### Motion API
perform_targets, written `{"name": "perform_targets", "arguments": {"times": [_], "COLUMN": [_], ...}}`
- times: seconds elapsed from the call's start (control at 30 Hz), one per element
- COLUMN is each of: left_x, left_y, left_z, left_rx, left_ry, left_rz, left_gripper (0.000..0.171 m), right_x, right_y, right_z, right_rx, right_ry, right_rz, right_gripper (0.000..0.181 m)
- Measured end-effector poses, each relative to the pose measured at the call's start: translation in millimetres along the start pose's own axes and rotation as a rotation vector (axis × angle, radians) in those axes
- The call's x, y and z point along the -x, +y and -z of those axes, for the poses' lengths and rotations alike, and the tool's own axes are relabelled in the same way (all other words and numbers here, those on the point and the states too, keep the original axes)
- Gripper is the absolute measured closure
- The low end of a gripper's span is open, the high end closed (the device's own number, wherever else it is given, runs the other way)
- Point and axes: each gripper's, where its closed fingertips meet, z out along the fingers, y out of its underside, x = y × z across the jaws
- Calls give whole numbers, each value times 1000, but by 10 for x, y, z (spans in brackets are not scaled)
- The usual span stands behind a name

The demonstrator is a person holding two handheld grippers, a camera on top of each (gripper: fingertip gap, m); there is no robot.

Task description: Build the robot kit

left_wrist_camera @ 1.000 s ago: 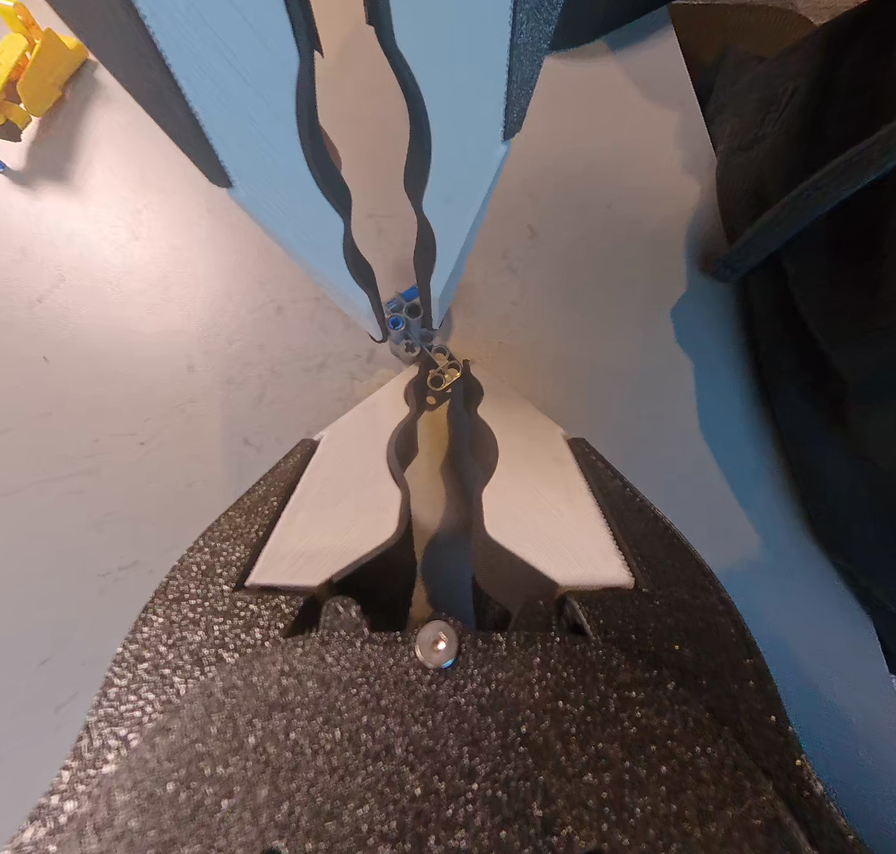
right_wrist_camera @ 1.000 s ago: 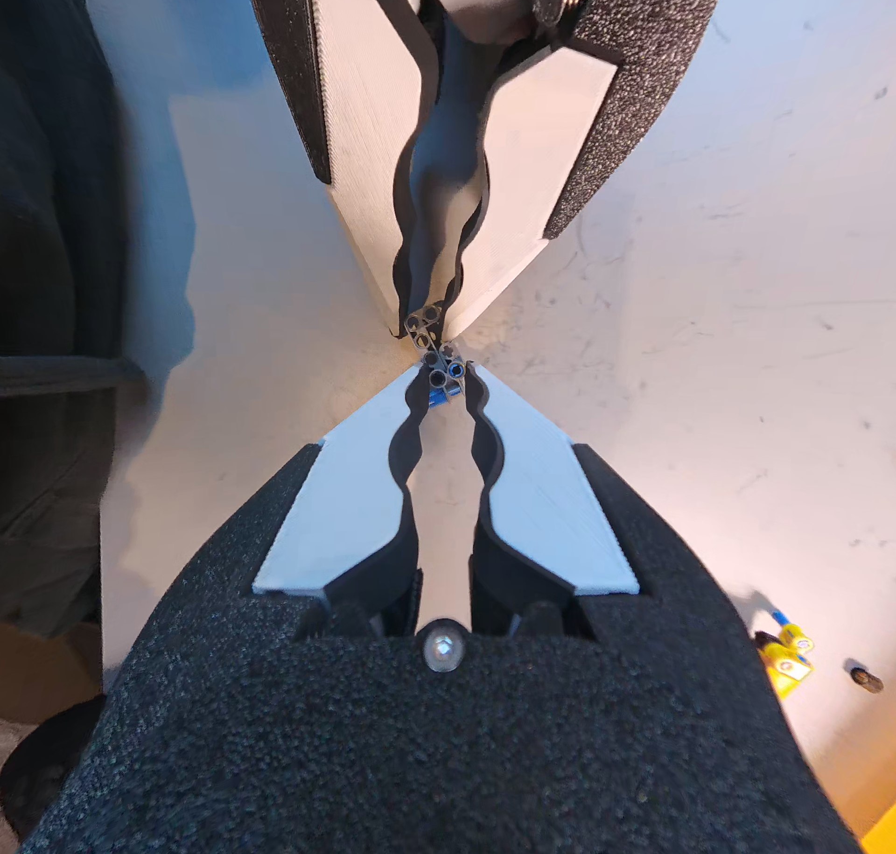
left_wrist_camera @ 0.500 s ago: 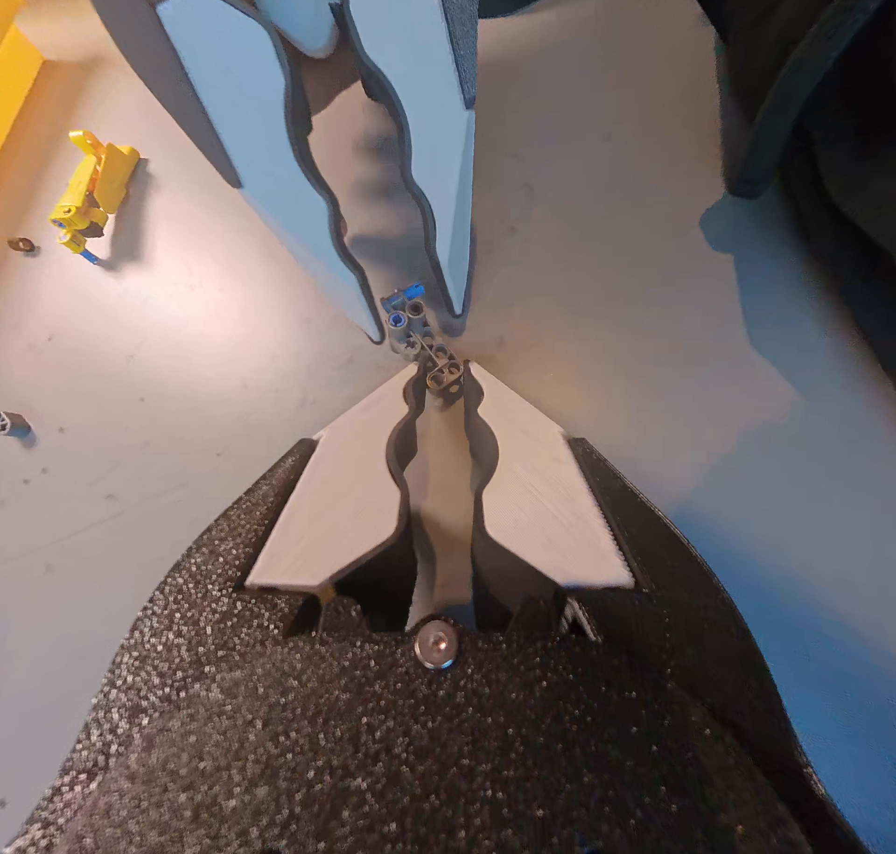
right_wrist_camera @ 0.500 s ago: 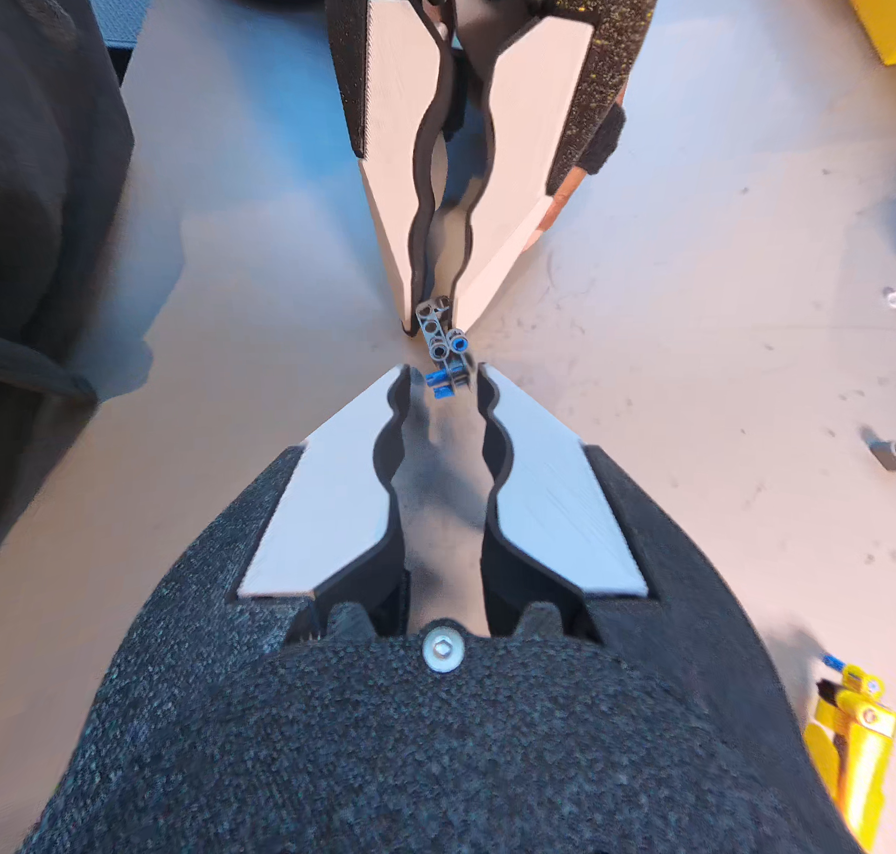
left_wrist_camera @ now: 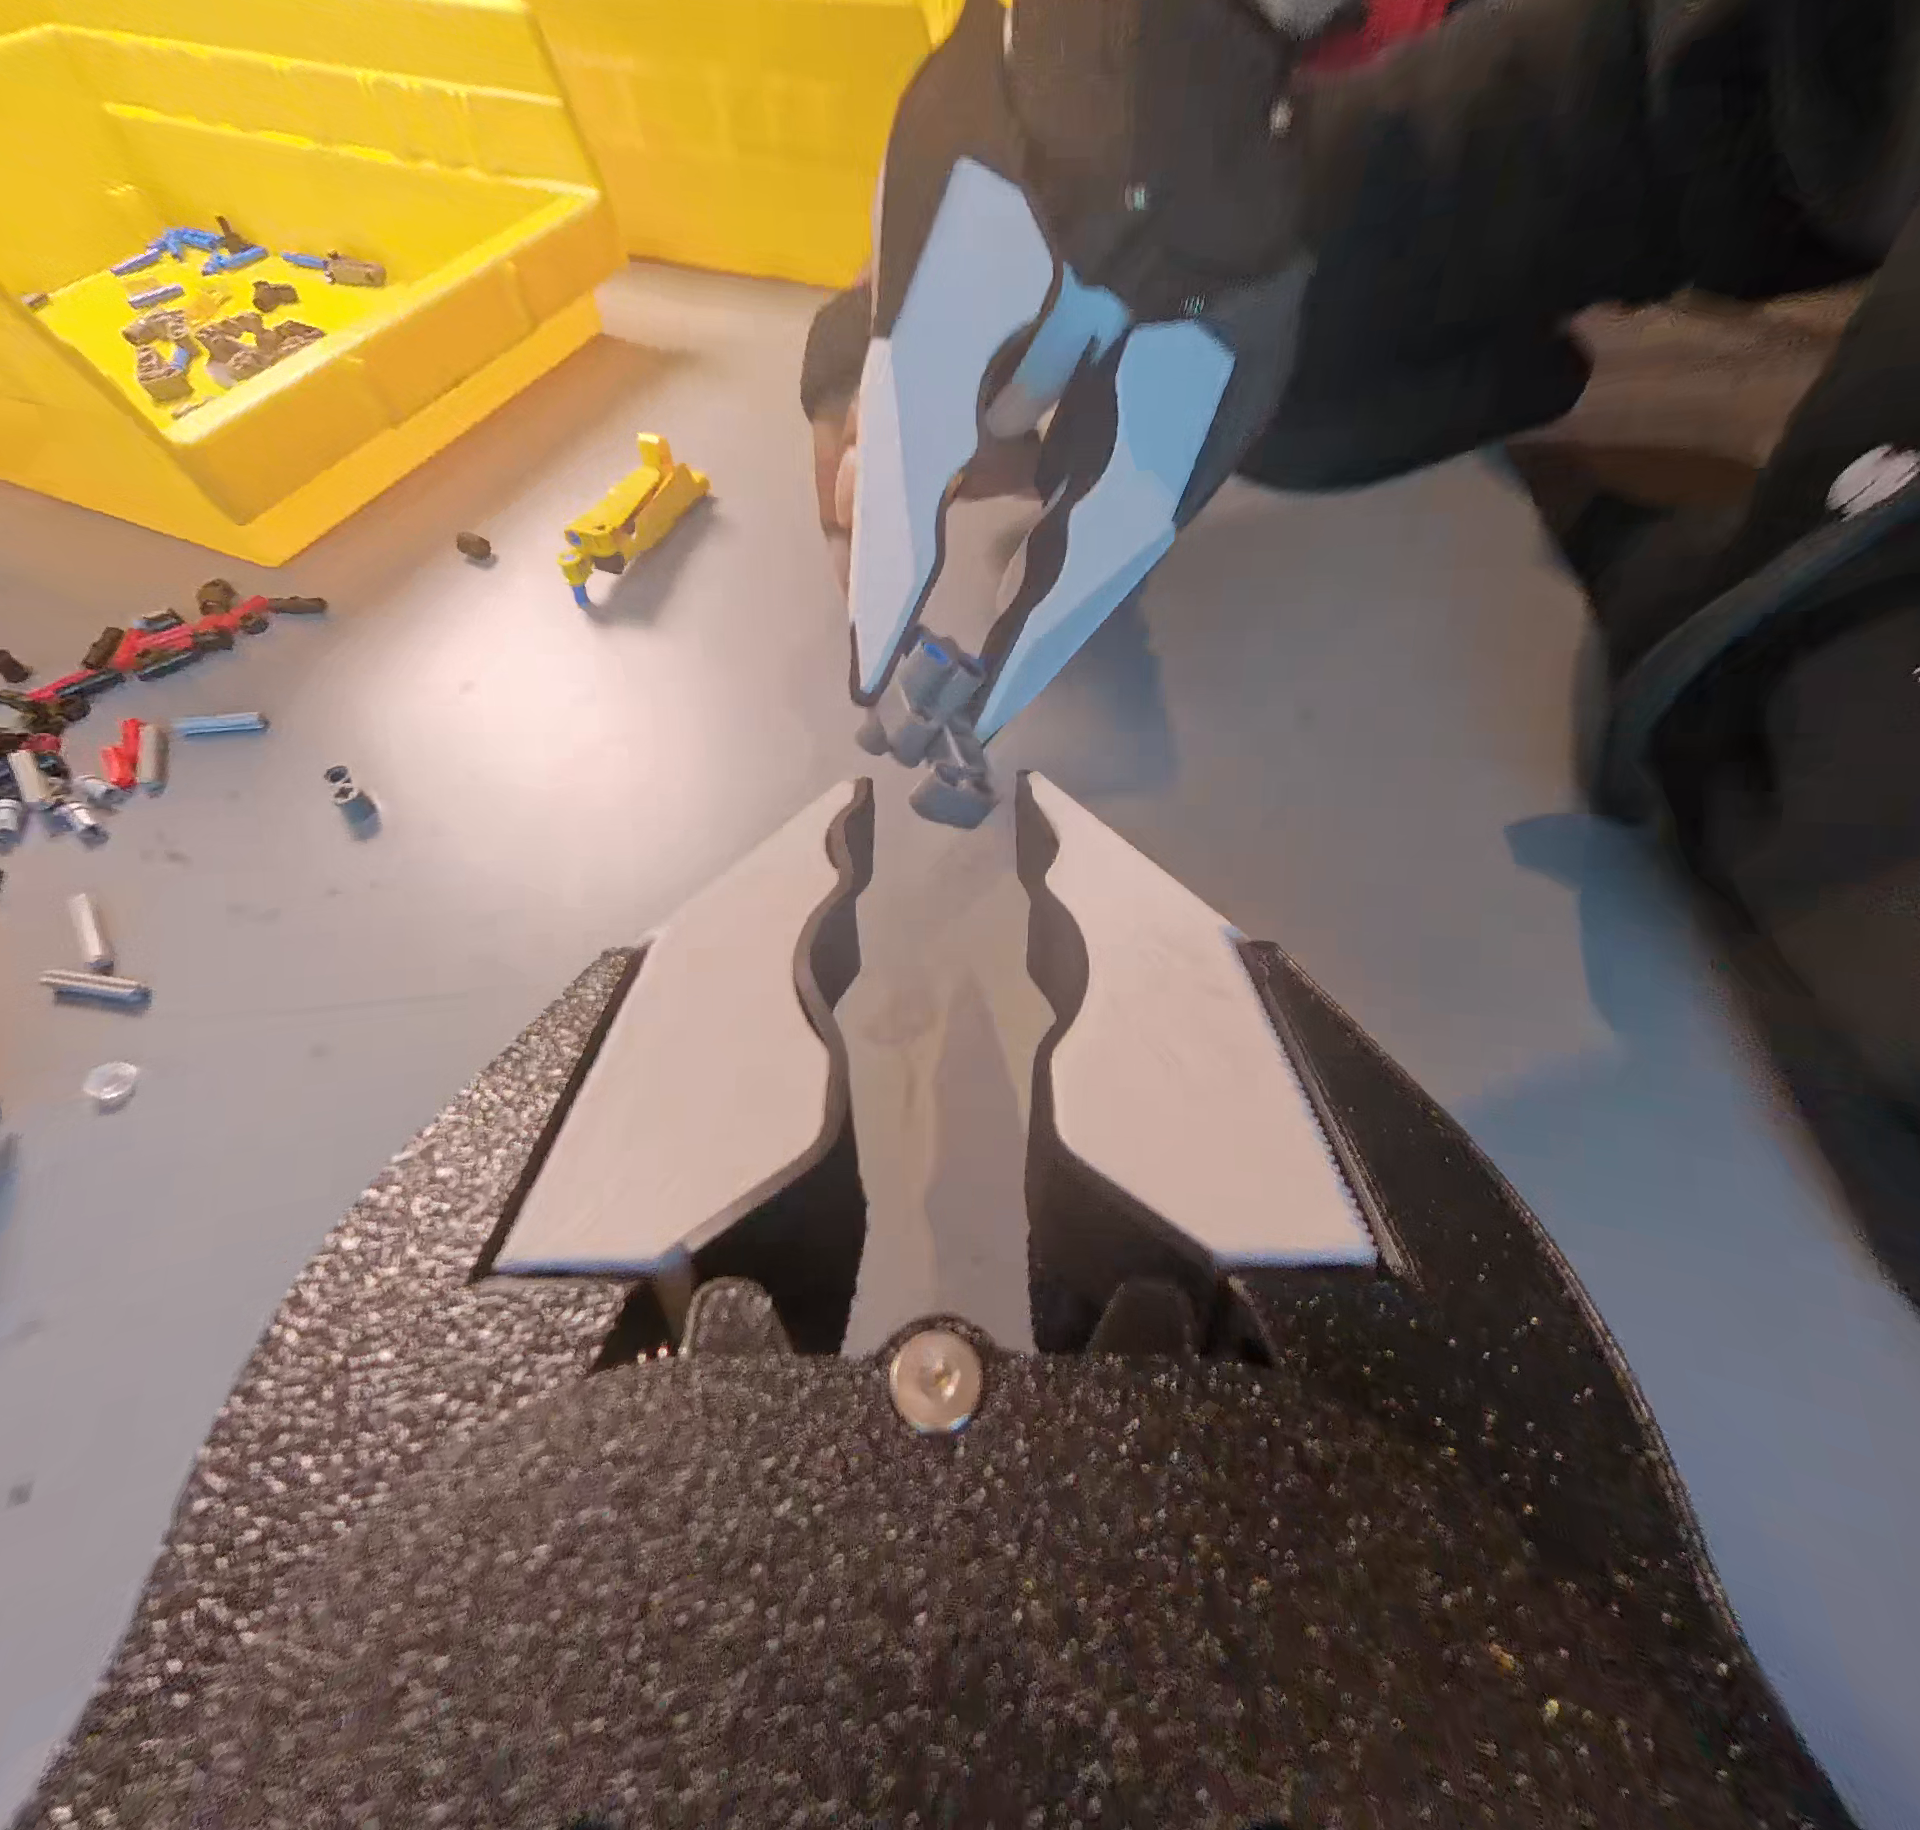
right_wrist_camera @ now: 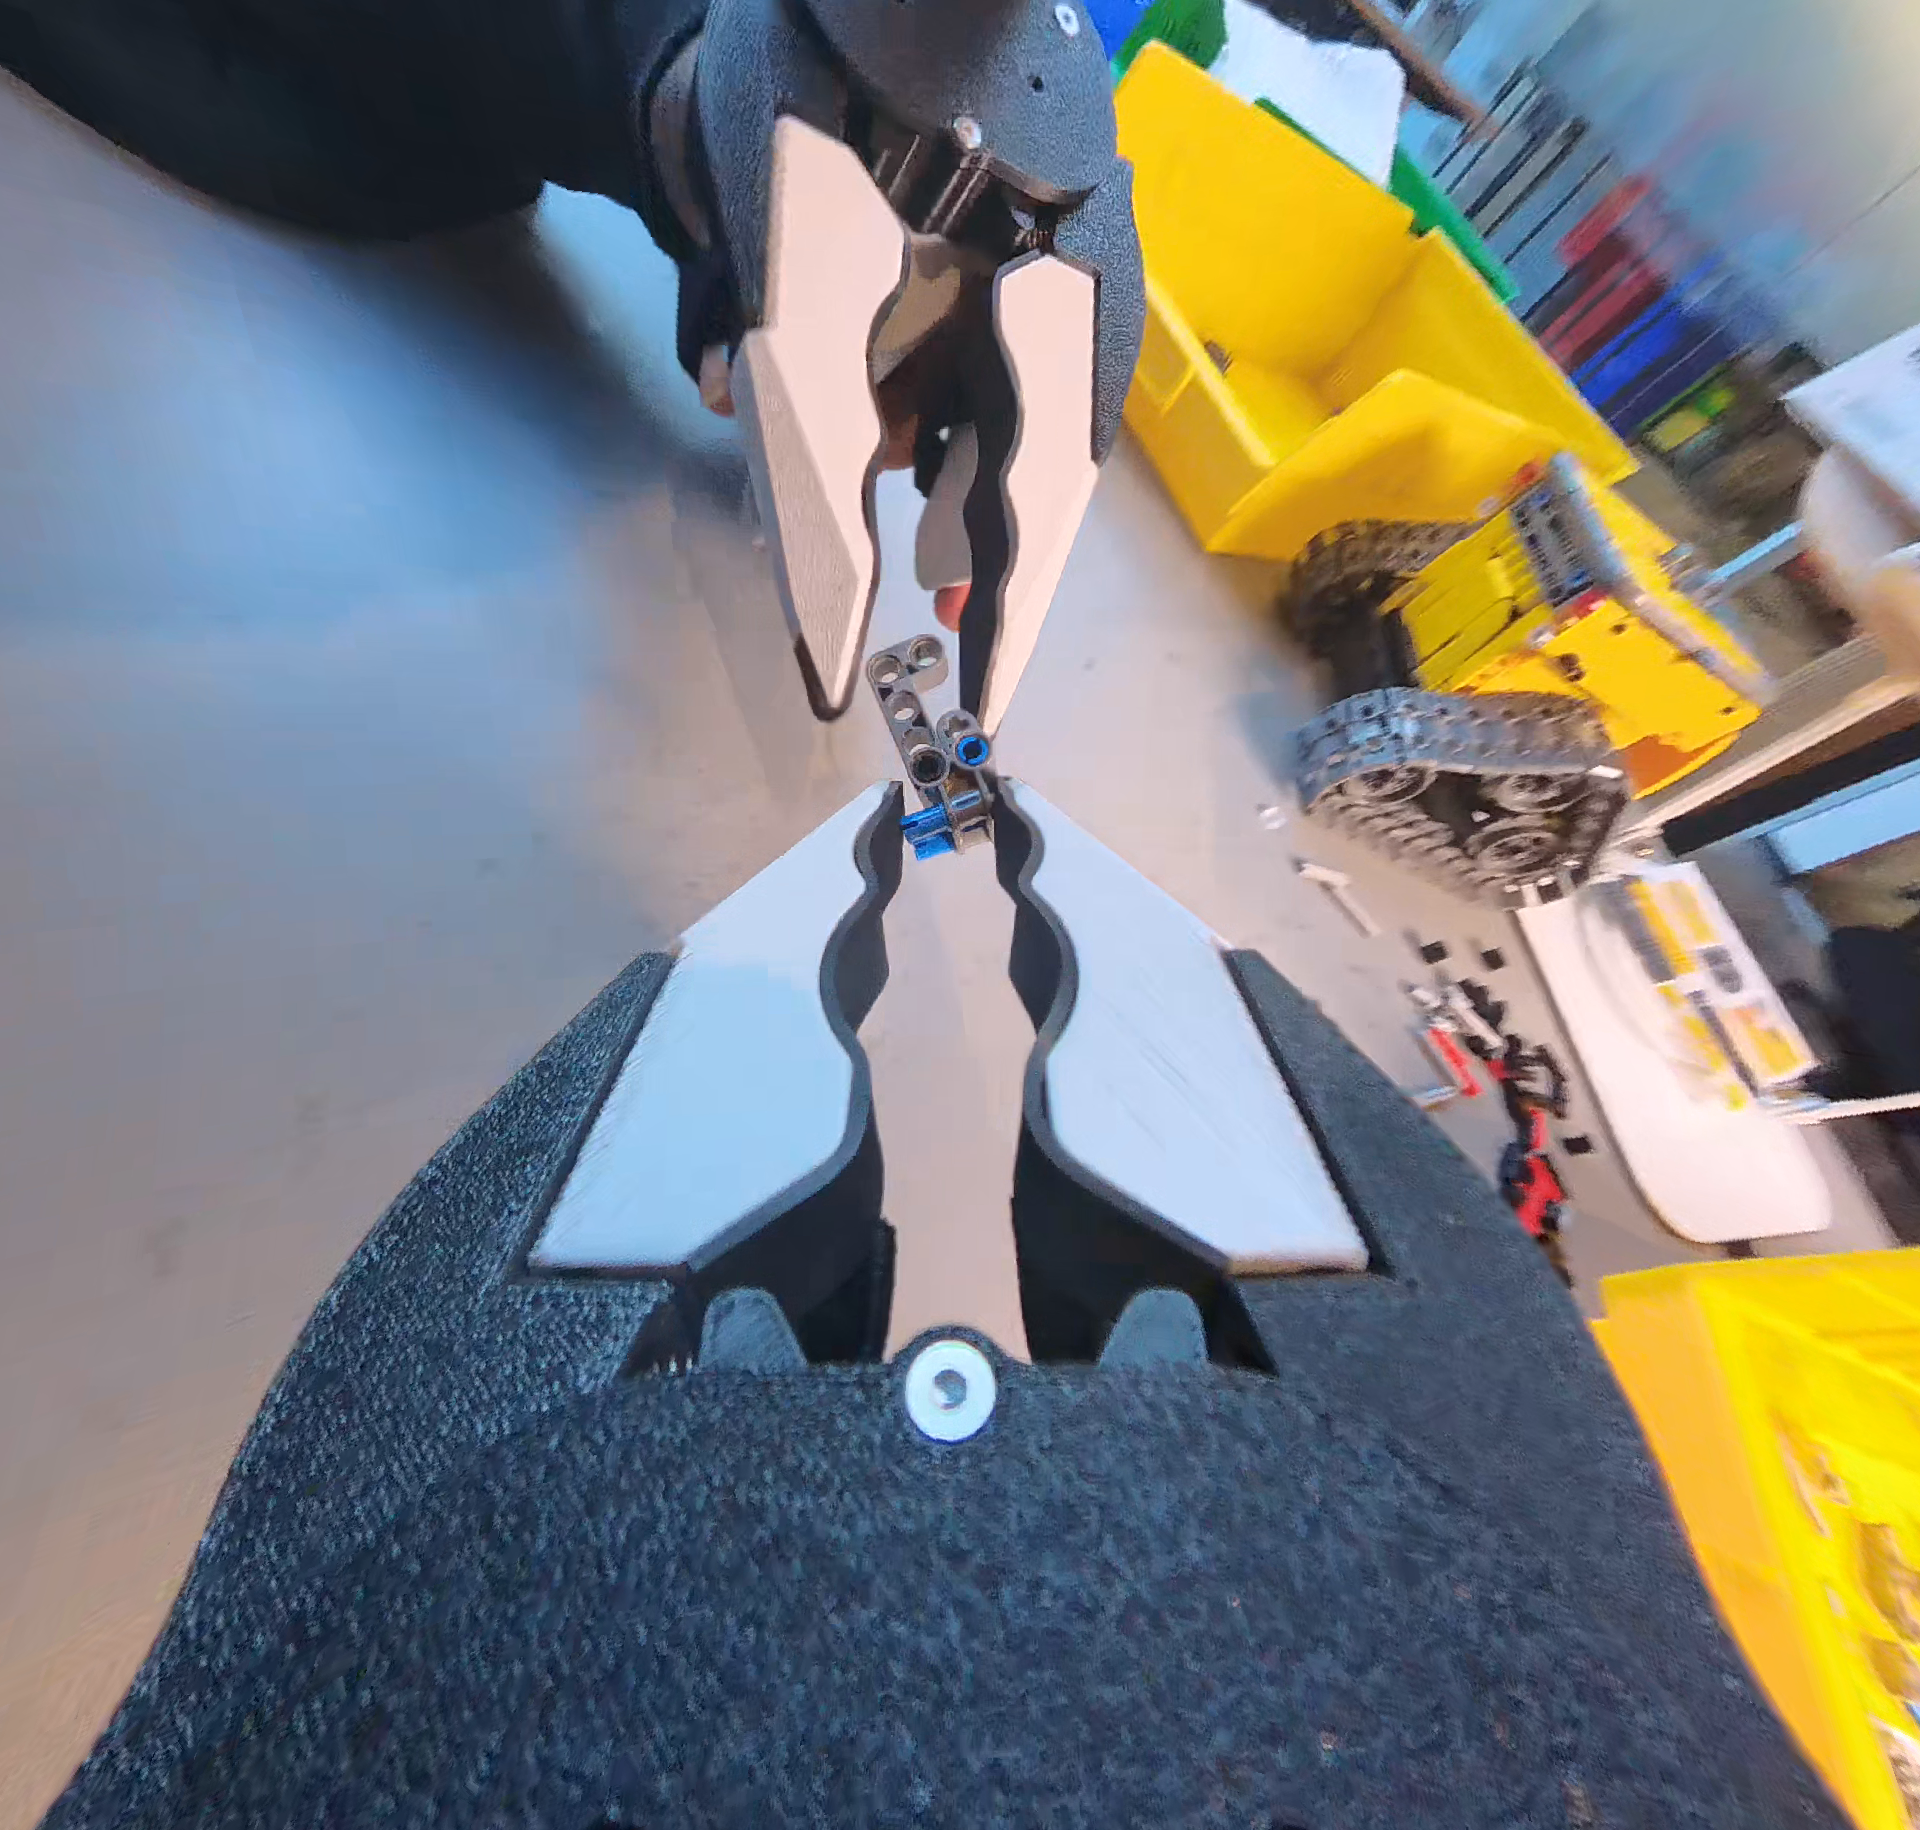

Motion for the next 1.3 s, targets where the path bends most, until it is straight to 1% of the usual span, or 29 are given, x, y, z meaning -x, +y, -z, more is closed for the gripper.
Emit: {"name": "perform_targets", "arguments": {"times": [0.03, 0.1, 0.17, 0.23, 0.33, 0.47, 0.53, 0.6, 0.67, 0.73, 0.83, 0.87, 0.93, 1.1, 1.2, 1.3], "left_x": [-8, 17, 23, 33, 61, 112, 147, 190, 196, 201, 200, 201, 205, 192, 208, 187], "left_y": [-47, -80, -104, -150, -192, -197, -183, -153, -132, -98, -38, -21, 32, 120, 176, 206], "left_z": [13, 19, 15, 21, 37, 46, 48, 45, 31, 14, -16, -22, -36, -71, -73, -100], "left_rx": [-28, -45, -60, -84, -93, -77, -49, -10, 14, 43, 90, 106, 141, 182, 246, 302], "left_ry": [16, 15, 16, 9, -32, -124, -181, -237, -259, -276, -295, -304, -309, -285, -297, -316], "left_rz": [34, 82, 111, 119, 68, -61, -140, -209, -250, -289, -355, -380, -410, -398, -422, -478], "left_gripper": [146, 149, 156, 157, 158, 159, 160, 160, 160, 161, 161, 164, 164, 165, 165, 165], "right_x": [-23, -57, -102, -141, -185, -203, -194, -184, -201, -210, -140, -123, -86, -19, -51, -14], "right_y": [-8, -56, -77, -110, -149, -193, -190, -189, -147, -134, -97, -57, 33, 105, 21, -36], "right_z": [4, 18, 30, 54, 75, 99, 104, 115, 113, 118, 83, 62, 34, 22, 52, 15], "right_rx": [-4, -28, -29, -39, -49, -70, -75, -96, -92, -97, -64, -40, 2, 30, 27, 100], "right_ry": [25, 68, 112, 155, 219, 256, 241, 203, 171, 153, 101, 91, 68, 3, -29, -57], "right_rz": [26, 68, 112, 168, 244, 288, 275, 202, 114, 71, 69, 68, 61, 19, -10, 67], "right_gripper": [164, 164, 164, 164, 164, 163, 162, 161, 156, 155, 156, 161, 162, 164, 163, 164]}}
